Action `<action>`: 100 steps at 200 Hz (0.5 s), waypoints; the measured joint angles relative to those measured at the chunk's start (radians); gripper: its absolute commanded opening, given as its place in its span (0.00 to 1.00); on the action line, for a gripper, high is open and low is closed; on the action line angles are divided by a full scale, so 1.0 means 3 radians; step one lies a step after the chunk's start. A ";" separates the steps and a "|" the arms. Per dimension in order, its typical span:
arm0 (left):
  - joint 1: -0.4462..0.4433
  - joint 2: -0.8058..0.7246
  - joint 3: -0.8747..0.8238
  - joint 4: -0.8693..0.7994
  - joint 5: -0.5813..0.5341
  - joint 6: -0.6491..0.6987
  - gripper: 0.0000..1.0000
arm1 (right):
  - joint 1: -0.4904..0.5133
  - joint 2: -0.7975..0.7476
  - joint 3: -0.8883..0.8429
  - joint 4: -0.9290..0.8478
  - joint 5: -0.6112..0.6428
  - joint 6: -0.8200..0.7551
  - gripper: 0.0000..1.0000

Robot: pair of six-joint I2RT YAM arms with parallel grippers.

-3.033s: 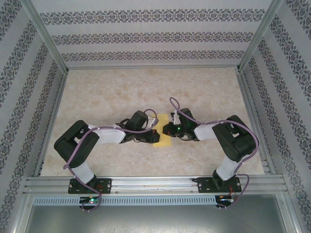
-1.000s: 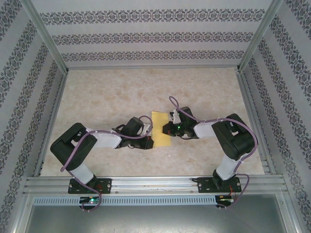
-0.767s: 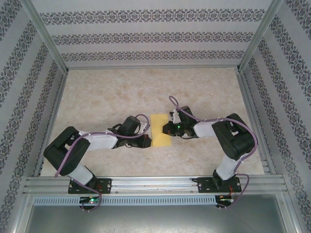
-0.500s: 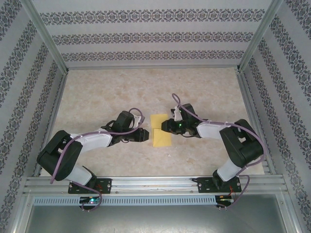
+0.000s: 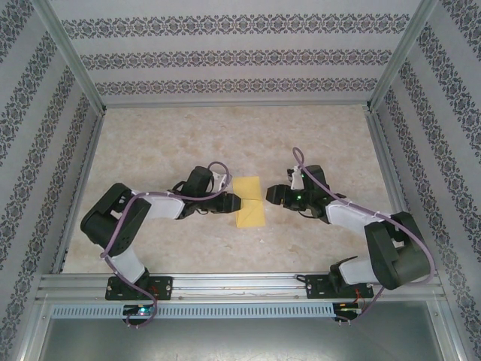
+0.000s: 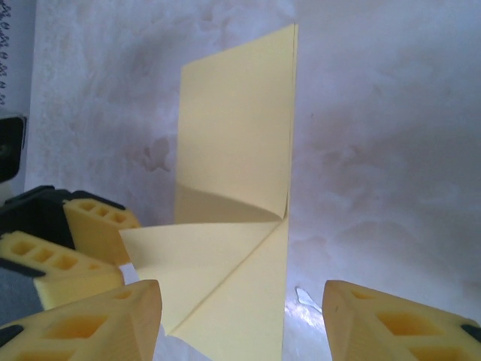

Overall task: Fold a paper plane with a square sheet of paper (fold left side to right side)
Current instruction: Turn over the paper at the center of the table.

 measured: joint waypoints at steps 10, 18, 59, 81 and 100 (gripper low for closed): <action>0.0000 0.0061 0.0015 0.0048 0.0023 -0.0023 0.30 | -0.0001 -0.0025 -0.0027 -0.0013 -0.0001 -0.0008 0.57; 0.0000 0.0104 0.0022 0.0080 0.0034 -0.0037 0.24 | -0.0001 -0.0042 -0.0045 -0.0014 -0.0003 -0.0010 0.57; 0.0000 0.0122 -0.0032 0.0271 -0.0003 -0.0100 0.00 | -0.0001 -0.0045 -0.0064 -0.0018 -0.0118 -0.0009 0.47; 0.0000 0.0053 -0.0161 0.0430 -0.0051 -0.0144 0.00 | 0.0001 -0.0020 -0.0064 0.0009 -0.0219 -0.0004 0.41; -0.0001 -0.0020 -0.0276 0.0546 -0.0097 -0.0179 0.00 | 0.0042 0.0034 -0.0064 0.0053 -0.0254 0.0009 0.41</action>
